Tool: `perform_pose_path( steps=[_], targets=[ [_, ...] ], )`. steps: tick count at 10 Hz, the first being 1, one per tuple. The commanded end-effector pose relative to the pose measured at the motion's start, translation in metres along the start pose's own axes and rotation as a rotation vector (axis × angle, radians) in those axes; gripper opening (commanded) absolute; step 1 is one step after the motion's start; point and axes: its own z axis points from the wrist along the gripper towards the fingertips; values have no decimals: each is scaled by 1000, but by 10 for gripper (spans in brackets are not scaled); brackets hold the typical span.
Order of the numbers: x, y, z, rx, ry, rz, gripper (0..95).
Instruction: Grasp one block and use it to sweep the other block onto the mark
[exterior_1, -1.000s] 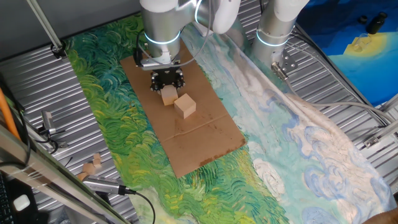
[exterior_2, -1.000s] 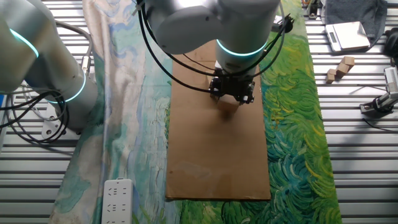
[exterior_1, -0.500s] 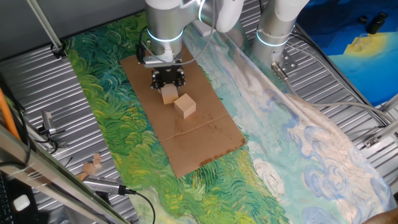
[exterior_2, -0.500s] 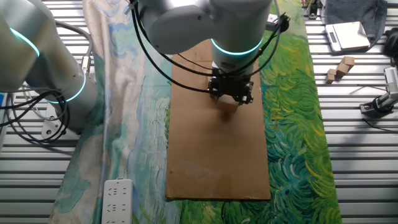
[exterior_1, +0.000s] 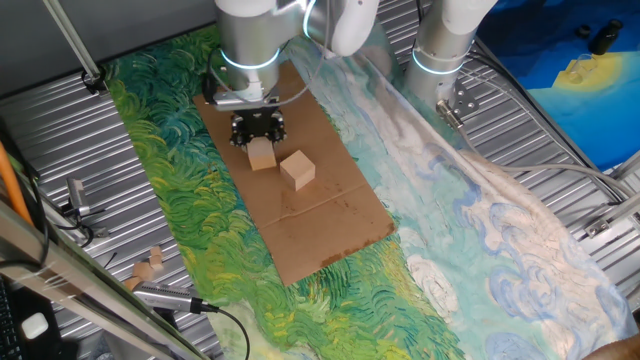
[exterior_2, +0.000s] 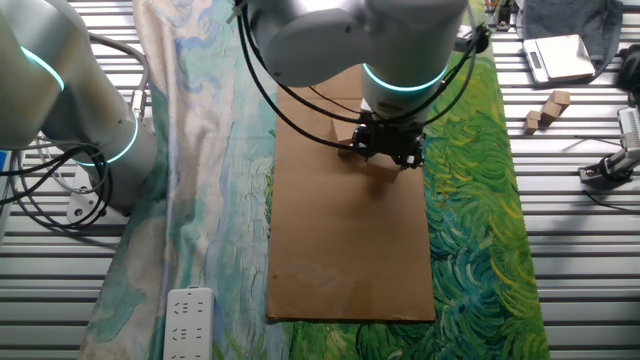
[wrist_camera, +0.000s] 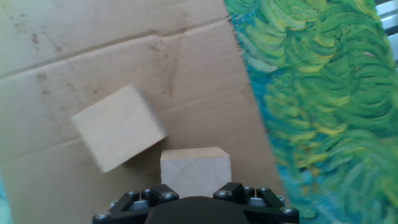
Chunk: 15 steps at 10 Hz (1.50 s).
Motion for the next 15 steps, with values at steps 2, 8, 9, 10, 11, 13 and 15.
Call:
perform_pose_path(
  steps=[2, 8, 9, 10, 11, 13, 15],
  targets=[
    [-6, -2, 1, -12, -7, 74, 0],
    [-13, 18, -2, -14, -4, 155, 0],
    [-12, 20, -1, -12, -6, 151, 0],
    [-12, 22, -1, -12, -7, 150, 0],
    [-11, 23, 0, 1, -6, 119, 0],
    [-7, 22, -1, 30, -4, 59, 0],
    [5, 19, -1, 46, -13, 21, 0]
  ],
)
